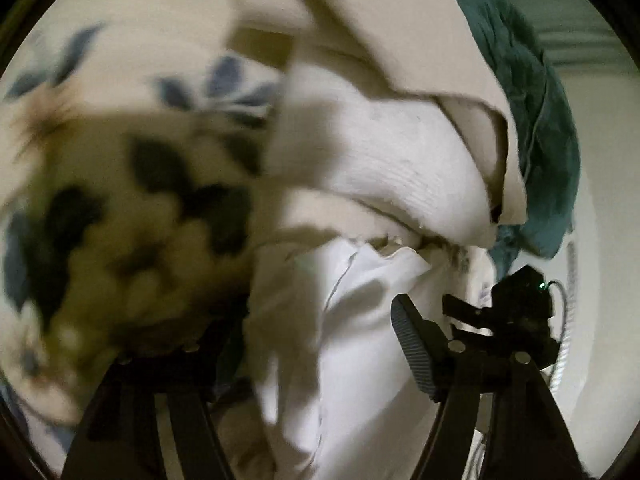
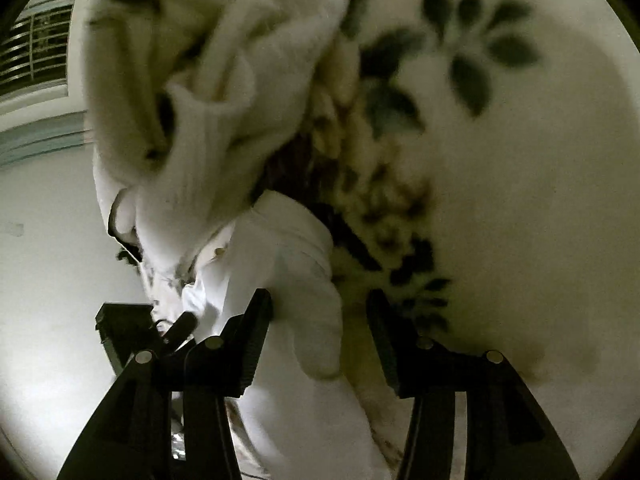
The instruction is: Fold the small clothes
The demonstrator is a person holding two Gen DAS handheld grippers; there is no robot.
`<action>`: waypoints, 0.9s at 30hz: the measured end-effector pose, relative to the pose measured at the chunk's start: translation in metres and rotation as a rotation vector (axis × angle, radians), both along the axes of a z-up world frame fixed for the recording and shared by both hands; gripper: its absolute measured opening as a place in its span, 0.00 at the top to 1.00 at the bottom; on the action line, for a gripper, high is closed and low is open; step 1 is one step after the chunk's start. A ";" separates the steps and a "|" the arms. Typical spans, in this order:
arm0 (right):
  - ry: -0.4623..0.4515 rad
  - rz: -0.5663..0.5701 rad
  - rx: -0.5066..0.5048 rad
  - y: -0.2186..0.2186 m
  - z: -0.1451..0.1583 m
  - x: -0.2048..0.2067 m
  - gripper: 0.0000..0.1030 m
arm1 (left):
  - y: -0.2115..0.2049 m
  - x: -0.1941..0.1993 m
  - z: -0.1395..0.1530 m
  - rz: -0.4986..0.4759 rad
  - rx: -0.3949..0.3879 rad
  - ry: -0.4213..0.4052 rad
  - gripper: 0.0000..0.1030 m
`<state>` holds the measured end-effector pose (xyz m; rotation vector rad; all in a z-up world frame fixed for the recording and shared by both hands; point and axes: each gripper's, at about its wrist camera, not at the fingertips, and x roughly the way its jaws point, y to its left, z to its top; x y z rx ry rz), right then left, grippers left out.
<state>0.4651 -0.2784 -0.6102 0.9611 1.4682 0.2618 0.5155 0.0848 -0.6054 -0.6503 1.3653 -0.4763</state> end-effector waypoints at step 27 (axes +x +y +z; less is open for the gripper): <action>-0.313 0.223 0.039 0.047 0.147 -0.181 0.87 | 0.022 -0.200 0.113 -0.065 0.024 -0.141 0.64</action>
